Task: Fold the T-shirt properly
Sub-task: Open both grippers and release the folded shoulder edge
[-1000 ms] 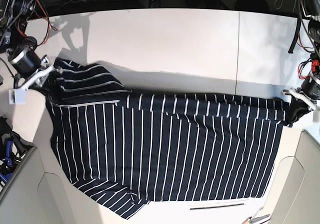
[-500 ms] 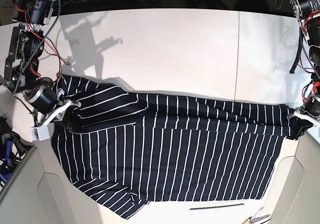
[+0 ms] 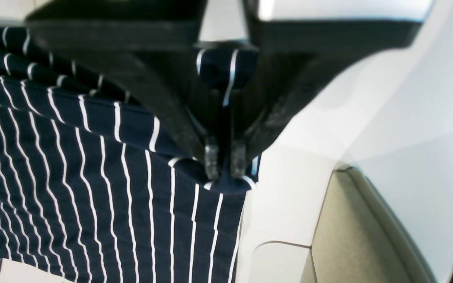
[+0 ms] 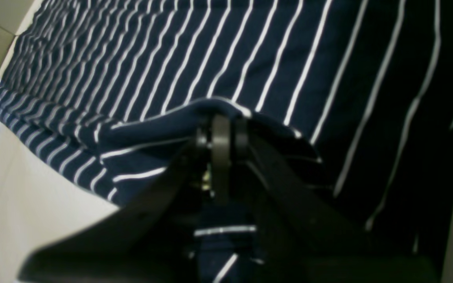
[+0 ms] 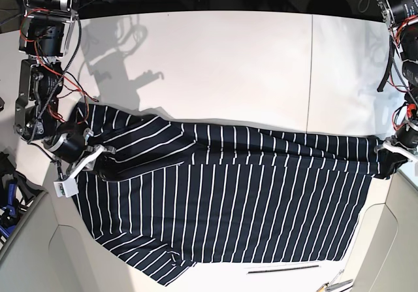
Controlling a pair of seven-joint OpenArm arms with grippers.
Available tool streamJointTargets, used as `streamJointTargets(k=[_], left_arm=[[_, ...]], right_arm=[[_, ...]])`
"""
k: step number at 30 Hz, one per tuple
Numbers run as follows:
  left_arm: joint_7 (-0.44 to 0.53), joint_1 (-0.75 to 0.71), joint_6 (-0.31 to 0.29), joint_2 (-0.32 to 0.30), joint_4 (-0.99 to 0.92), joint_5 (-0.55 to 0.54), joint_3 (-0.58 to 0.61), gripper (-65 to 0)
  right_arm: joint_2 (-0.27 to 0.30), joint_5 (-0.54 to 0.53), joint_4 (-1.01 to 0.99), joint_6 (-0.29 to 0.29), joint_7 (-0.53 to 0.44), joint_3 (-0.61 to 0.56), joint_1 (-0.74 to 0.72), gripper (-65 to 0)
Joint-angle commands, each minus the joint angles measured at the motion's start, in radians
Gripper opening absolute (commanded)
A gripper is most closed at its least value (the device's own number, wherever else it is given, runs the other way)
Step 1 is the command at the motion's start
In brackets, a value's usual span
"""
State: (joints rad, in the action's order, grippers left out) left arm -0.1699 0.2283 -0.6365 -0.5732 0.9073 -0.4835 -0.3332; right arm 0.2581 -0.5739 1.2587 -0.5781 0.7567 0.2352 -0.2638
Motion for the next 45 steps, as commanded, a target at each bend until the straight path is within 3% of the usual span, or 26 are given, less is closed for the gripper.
streamJointTargets(k=[1, 6, 11, 13, 15, 17, 23, 28, 33, 37, 42, 45], left_arm=[[0.039, 0.024, -0.001, -0.018, 0.006, -0.011, -0.006, -65.0], [0.04, 0.024, 0.066, 0.002, -0.023, -0.009, -0.006, -65.0], [0.043, 0.024, 0.069, 0.01, -0.036, -0.009, -0.006, -53.1], [0.045, 0.024, 0.069, 0.01, -0.036, 0.003, -0.006, -47.9], [0.057, 0.024, 0.068, 0.01, -0.036, 0.016, -0.006, -38.3], [0.069, 0.024, 0.069, 0.007, -0.036, 0.023, -0.006, -31.2], [0.04, 0.023, 0.066, 0.002, -0.035, 0.052, -0.069, -30.4], [-0.099, 0.017, -0.008, 0.002, -0.035, -0.043, -0.16, -30.4], [-0.124, 0.0, -0.041, 0.001, -0.035, -0.114, -0.2, -30.4], [-0.122, -0.048, -0.06, 0.008, -0.035, -0.135, -0.2, -30.2], [-0.118, -0.093, -0.06, 0.01, -0.035, -0.172, -0.2, -20.9], [-0.119, -0.096, -0.06, 0.01, -0.035, -0.171, -0.2, -20.9]], right_arm=[[0.013, -0.004, 0.007, -0.005, -0.028, 0.002, -0.026, -65.0], [0.01, 0.048, -0.036, -0.005, -0.093, 0.002, -0.024, -65.0], [0.01, 0.082, -0.094, -0.005, -0.158, 0.002, -0.024, -64.9], [0.01, 0.106, -0.109, -0.001, -0.158, 0.003, -0.024, -52.0], [0.01, 0.119, -0.118, 0.014, -0.157, 0.003, -0.021, -40.0], [0.011, 0.118, -0.118, 0.018, -0.141, 0.003, -0.021, -34.6], [0.011, 0.056, -0.066, 0.016, -0.054, 0.058, -0.021, -34.7], [0.011, 0.031, -0.014, 0.013, 0.028, 0.182, -0.021, -34.7], [0.013, 0.03, -0.005, 0.013, 0.063, 0.323, -0.015, -34.6], [0.043, -0.062, -0.005, 0.014, 0.085, 0.409, 0.044, -34.6], [0.071, -0.199, -0.005, 0.012, 0.106, 0.502, 0.149, -34.0], [0.074, -0.259, -0.005, -0.003, 0.121, 0.518, 0.21, -26.7]])
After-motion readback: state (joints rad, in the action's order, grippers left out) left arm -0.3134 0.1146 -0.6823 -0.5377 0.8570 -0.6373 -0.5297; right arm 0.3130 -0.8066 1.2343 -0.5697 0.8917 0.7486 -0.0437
